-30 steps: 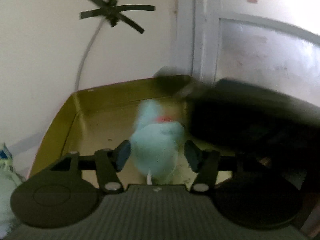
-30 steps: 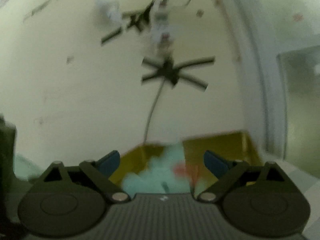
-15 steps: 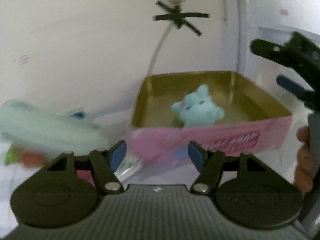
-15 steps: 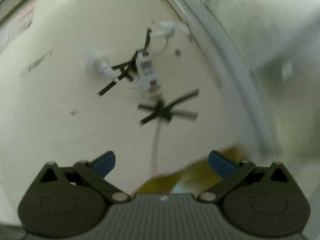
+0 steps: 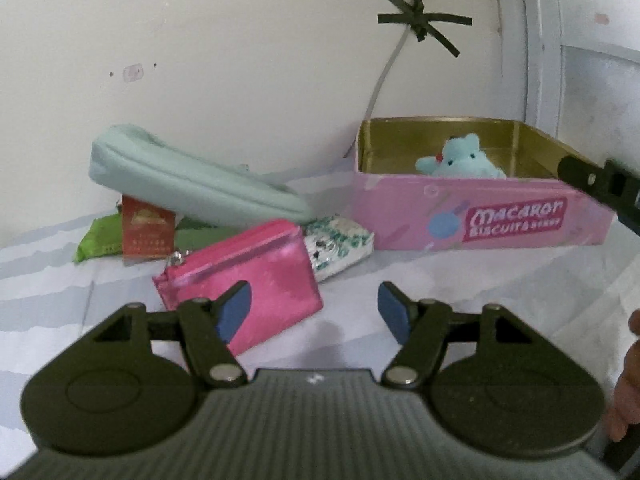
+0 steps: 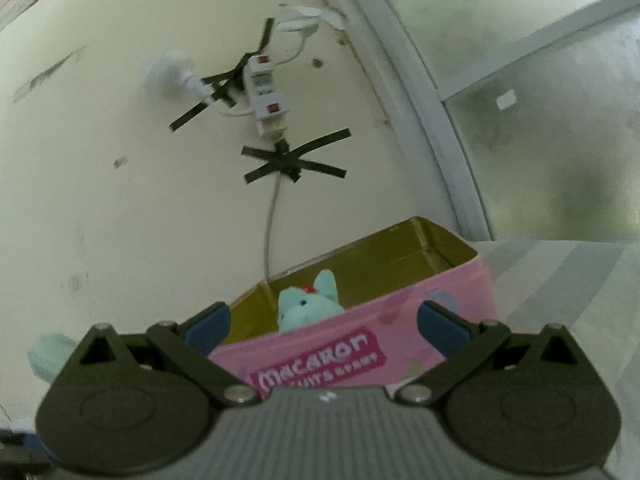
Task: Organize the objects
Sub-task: 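Move the left tool back toward the pink purse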
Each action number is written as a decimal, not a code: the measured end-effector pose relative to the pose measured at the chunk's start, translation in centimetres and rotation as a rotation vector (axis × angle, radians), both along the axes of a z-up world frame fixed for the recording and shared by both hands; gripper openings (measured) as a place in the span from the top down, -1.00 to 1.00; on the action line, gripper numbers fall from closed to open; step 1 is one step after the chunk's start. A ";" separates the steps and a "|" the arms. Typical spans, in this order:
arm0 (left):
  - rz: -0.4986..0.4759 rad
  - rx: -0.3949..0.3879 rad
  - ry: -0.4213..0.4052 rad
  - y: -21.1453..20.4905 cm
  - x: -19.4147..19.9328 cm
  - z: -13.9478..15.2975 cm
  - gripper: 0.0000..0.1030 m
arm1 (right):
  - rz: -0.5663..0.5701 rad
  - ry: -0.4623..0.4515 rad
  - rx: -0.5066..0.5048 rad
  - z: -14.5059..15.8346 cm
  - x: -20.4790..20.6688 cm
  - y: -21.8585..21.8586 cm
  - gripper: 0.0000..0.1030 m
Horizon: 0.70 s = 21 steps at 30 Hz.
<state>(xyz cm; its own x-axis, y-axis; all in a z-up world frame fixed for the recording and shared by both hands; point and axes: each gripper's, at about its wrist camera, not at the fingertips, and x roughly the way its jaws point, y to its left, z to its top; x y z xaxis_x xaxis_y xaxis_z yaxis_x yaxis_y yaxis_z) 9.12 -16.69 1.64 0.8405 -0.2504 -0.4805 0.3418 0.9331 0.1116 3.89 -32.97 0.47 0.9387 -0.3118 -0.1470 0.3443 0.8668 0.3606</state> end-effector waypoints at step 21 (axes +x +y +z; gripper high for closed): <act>0.054 0.070 0.014 -0.8 0.2 -1.9 -0.52 | 0.046 0.037 0.020 0.0 0.3 0.1 -1.00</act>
<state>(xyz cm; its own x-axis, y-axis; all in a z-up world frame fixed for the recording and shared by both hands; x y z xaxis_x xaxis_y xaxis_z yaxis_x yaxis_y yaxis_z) 9.28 -17.48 -0.22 0.8452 -0.1703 -0.5066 0.2930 0.9404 0.1728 4.18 -32.83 0.43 0.9459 -0.2649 -0.1871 0.3174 0.8749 0.3659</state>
